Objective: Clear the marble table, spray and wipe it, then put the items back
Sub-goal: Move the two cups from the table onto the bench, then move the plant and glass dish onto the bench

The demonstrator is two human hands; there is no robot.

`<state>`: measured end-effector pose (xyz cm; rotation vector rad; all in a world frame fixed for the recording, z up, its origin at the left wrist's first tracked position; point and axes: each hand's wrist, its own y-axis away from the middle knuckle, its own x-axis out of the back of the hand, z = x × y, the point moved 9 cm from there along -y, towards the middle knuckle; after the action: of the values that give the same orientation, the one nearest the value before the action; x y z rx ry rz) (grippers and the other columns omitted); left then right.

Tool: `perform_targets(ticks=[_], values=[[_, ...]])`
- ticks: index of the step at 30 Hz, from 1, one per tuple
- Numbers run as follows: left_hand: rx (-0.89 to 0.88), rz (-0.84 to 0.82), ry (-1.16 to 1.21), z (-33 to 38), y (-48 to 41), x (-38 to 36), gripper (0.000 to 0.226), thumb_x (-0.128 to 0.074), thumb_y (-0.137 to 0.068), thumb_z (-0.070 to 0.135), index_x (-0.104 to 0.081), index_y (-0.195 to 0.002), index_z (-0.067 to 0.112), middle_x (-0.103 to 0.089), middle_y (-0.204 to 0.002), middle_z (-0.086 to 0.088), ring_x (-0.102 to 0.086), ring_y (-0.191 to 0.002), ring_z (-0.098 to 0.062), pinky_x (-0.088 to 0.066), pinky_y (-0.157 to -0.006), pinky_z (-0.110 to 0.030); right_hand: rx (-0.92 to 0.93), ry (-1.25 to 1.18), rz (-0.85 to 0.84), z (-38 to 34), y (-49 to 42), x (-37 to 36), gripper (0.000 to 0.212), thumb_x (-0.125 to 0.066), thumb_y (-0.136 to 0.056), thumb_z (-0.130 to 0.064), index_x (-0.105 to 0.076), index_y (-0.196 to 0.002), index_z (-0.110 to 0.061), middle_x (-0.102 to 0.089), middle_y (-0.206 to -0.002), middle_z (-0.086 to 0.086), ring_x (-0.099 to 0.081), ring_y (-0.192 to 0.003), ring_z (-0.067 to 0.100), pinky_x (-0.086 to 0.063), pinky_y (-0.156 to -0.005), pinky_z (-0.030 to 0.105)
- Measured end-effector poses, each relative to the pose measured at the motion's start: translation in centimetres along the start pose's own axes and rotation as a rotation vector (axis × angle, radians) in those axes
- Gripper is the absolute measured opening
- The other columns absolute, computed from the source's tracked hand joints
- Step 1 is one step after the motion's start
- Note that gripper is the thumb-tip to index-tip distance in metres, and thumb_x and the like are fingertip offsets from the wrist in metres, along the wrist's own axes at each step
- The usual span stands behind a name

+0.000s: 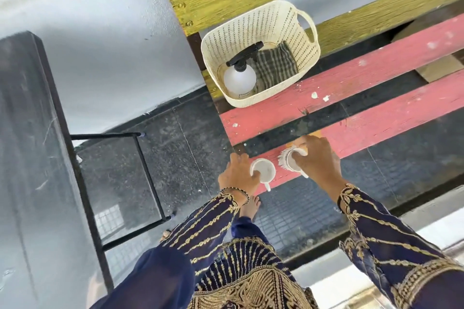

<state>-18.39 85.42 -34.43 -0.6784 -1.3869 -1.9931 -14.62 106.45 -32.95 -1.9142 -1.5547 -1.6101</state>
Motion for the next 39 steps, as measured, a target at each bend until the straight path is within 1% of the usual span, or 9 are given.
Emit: perform_targets(ticks=[3, 6, 11, 15, 21, 24, 28, 34, 39], values=[[-0.036, 0.066, 0.035, -0.5, 1.9, 3.0, 0.046, -0.050, -0.089, 0.036, -0.044, -0.130, 0.016, -0.042, -0.128, -0.006, -0.051, -0.114, -0.024, -0.050, -0.082, -0.045, 0.088, -0.052, -0.007, -4.3, 1.7, 0.5, 0.021, -0.070, -0.088, -0.025, -0.073, -0.108, -0.017, -0.075, -0.104, 0.007, -0.067, -0.104, 0.027, -0.059, -0.083, 0.045], [-0.100, 0.145, 0.029, -1.2, 3.9, 6.3, 0.037, -0.047, -0.090, 0.034, -0.051, -0.123, 0.017, -0.046, -0.124, -0.004, -0.049, -0.115, -0.021, -0.050, -0.078, -0.043, 0.166, -0.113, -0.033, -9.2, 3.7, 0.2, 0.018, -0.072, -0.088, -0.028, -0.075, -0.102, -0.016, -0.076, -0.101, 0.005, -0.069, -0.099, 0.026, -0.059, -0.082, 0.045], [-0.090, 0.344, 0.060, -5.8, 7.9, 13.7, 0.031, -0.047, -0.090, 0.033, -0.055, -0.116, 0.020, -0.050, -0.119, 0.001, -0.047, -0.116, -0.017, -0.054, -0.076, -0.042, 0.358, -0.167, -0.053, -20.1, 8.0, -0.5, 0.013, -0.076, -0.088, -0.024, -0.077, -0.098, -0.016, -0.078, -0.097, -0.001, -0.072, -0.090, 0.017, -0.058, -0.082, 0.034], [-0.094, 0.512, 0.077, -11.8, 11.8, 18.6, 0.029, -0.049, -0.091, 0.034, -0.056, -0.116, 0.022, -0.052, -0.116, 0.004, -0.048, -0.113, -0.014, -0.056, -0.069, -0.038, 0.537, -0.134, -0.109, -28.7, 11.3, -2.3, 0.013, -0.074, -0.090, -0.028, -0.074, -0.102, -0.024, -0.075, -0.101, -0.011, -0.066, -0.099, 0.014, -0.056, -0.087, 0.038], [-0.031, 0.729, 0.113, -24.2, 19.8, 25.2, 0.029, -0.052, -0.086, 0.027, -0.057, -0.115, 0.025, -0.056, -0.112, 0.007, -0.052, -0.110, -0.012, -0.055, -0.059, -0.034, 0.764, -0.068, -0.172, -43.3, 17.4, -5.9, 0.012, -0.069, -0.092, -0.034, -0.070, -0.104, -0.033, -0.070, -0.102, -0.017, -0.061, -0.103, 0.006, -0.054, -0.088, 0.033], [0.039, 0.831, 0.141, -31.3, 23.6, 28.2, 0.026, -0.053, -0.087, 0.030, -0.056, -0.113, 0.030, -0.055, -0.108, 0.011, -0.050, -0.109, -0.008, -0.051, -0.055, -0.030, 0.838, -0.076, -0.197, -50.2, 20.3, -8.7, 0.007, -0.069, -0.092, -0.033, -0.070, -0.099, -0.034, -0.071, -0.097, -0.015, -0.064, -0.099, 0.007, -0.055, -0.086, 0.035], [0.129, 0.949, 0.205, -41.7, 27.7, 32.0, 0.027, -0.058, -0.084, 0.030, -0.059, -0.110, 0.028, -0.057, -0.104, 0.008, -0.052, -0.105, -0.010, -0.052, -0.058, -0.033, 0.950, -0.051, -0.203, -60.0, 24.2, -13.9, 0.006, -0.068, -0.091, -0.035, -0.069, -0.097, -0.035, -0.072, -0.094, -0.013, -0.065, -0.097, 0.010, -0.055, -0.085, 0.038], [0.230, 0.985, 0.172, -55.5, 30.8, 36.9, 0.030, -0.056, -0.085, 0.029, -0.058, -0.113, 0.024, -0.056, -0.110, 0.003, -0.050, -0.108, -0.015, -0.054, -0.061, -0.037, 1.067, -0.021, -0.257, -73.0, 29.2, -21.5, 0.005, -0.067, -0.091, -0.029, -0.071, -0.095, -0.030, -0.073, -0.093, -0.015, -0.066, -0.095, 0.008, -0.054, -0.088, 0.036], [0.310, 1.029, 0.123, -66.3, 31.5, 41.4, 0.028, -0.057, -0.082, 0.025, -0.061, -0.109, 0.018, -0.058, -0.106, -0.004, -0.054, -0.106, -0.024, -0.055, -0.062, -0.043, 1.123, 0.003, -0.257, -81.3, 31.4, -25.7, 0.008, -0.068, -0.093, -0.026, -0.074, -0.099, -0.026, -0.075, -0.099, -0.010, -0.067, -0.098, 0.013, -0.048, -0.088, 0.029]])
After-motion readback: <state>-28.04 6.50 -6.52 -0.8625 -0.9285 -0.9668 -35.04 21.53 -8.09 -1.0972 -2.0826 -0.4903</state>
